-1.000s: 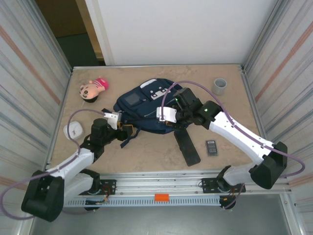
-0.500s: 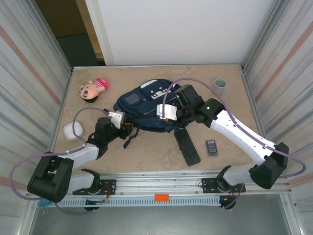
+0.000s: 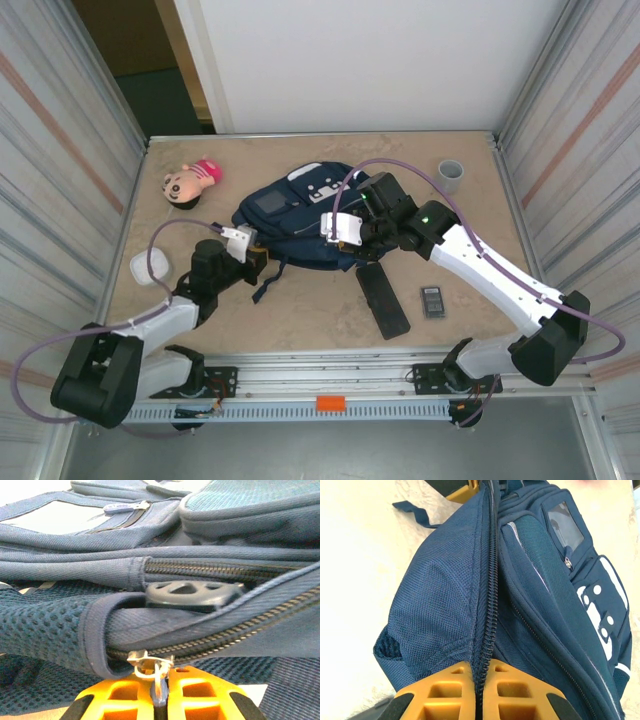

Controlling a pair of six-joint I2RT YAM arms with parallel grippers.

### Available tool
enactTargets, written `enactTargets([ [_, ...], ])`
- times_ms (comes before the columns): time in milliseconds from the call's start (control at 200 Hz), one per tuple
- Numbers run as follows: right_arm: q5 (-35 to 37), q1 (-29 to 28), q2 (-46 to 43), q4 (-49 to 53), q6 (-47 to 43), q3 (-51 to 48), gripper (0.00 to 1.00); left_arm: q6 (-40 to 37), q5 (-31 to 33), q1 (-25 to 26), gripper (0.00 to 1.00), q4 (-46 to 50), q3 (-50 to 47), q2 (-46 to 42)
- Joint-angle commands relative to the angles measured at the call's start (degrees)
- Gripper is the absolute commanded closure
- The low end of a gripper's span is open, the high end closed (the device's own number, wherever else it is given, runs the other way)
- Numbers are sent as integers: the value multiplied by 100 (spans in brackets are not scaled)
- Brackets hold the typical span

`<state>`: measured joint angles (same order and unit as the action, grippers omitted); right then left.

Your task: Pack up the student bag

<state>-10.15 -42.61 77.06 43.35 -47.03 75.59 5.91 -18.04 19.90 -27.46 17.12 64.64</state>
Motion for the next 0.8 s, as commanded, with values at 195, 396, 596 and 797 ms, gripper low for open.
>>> enactTargets([
  [195, 0, -35, -24, -999, 497, -116, 100, -285, -1247, 182, 100, 559, 380, -745],
  [396, 301, -292, 89, -1502, 842, -406, 100, -501, -2225, 410, 100, 1041, 793, -1013],
  [596, 463, -547, 340, -2091, 1397, -687, 100, -826, -2994, 708, 100, 1718, 1278, -1064],
  [797, 582, -757, 473, -2776, 2432, -1038, 91, -800, -2328, 817, 100, 2482, 1476, -949],
])
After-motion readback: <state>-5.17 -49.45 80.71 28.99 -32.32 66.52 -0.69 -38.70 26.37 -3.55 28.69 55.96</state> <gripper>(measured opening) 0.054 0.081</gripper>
